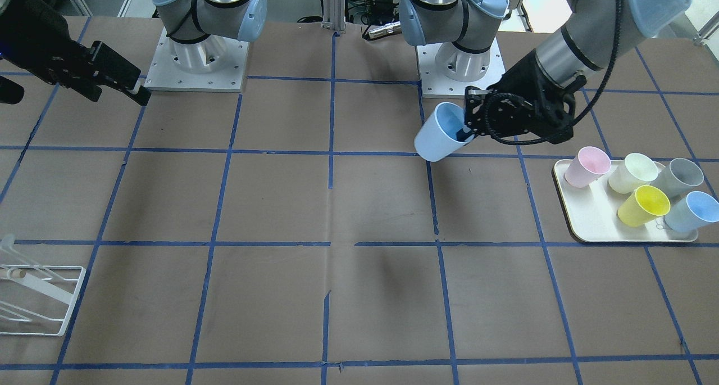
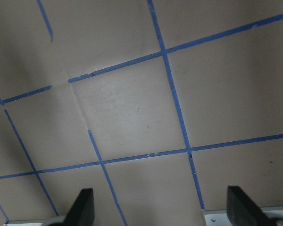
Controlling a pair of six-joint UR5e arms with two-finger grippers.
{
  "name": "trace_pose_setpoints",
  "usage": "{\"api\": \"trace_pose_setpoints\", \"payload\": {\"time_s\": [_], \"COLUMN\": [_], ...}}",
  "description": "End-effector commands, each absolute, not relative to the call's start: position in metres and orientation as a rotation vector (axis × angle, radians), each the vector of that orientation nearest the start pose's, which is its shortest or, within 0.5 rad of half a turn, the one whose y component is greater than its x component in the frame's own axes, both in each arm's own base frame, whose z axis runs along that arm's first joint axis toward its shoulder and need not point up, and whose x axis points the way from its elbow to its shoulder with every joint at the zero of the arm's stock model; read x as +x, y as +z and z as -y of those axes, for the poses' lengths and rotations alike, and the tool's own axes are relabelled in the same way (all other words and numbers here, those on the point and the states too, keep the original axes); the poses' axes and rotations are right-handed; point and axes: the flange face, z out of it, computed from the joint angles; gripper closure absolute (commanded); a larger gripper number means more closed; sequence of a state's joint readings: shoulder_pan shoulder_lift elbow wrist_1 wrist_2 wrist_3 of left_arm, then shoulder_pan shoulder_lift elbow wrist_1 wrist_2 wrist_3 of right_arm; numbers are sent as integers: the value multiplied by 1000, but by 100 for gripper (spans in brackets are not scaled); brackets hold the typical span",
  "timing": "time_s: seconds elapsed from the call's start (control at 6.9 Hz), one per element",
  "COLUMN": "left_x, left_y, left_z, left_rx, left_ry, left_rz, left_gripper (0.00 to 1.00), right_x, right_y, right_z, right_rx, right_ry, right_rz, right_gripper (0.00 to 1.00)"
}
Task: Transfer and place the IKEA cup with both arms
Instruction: 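Carry the cup with the left gripper toward the white tray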
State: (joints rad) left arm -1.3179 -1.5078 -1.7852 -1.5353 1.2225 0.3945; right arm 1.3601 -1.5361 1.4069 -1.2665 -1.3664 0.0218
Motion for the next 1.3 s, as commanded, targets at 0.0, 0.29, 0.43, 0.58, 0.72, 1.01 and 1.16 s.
{"api": "trace_pose_setpoints", "payload": {"time_s": [0.0,0.29,0.43,0.58,0.72,1.01,1.16], "left_x": [44,94,130,175,202,246,264], "left_y": [403,385,361,339,320,291,280], "left_z": [481,501,509,513,514,526,532], "left_rx": [260,386,458,497,561,608,651], "left_ry": [74,90,89,97,101,56,5], "left_rz": [-3237,-3106,-3098,-3110,-3115,-3107,-3145], "left_gripper": [100,100,100,100,100,100,100], "right_x": [102,122,123,123,123,125,125], "right_y": [522,520,524,518,517,527,528], "right_z": [507,495,490,491,491,503,509], "right_rx": [272,220,195,114,112,117,117], "right_ry": [130,50,-90,-191,-209,-215,-203], "right_rz": [-3096,-3146,-3130,-3130,-3128,-3110,-3110], "right_gripper": [0,4,2,0,0,0,0]}}
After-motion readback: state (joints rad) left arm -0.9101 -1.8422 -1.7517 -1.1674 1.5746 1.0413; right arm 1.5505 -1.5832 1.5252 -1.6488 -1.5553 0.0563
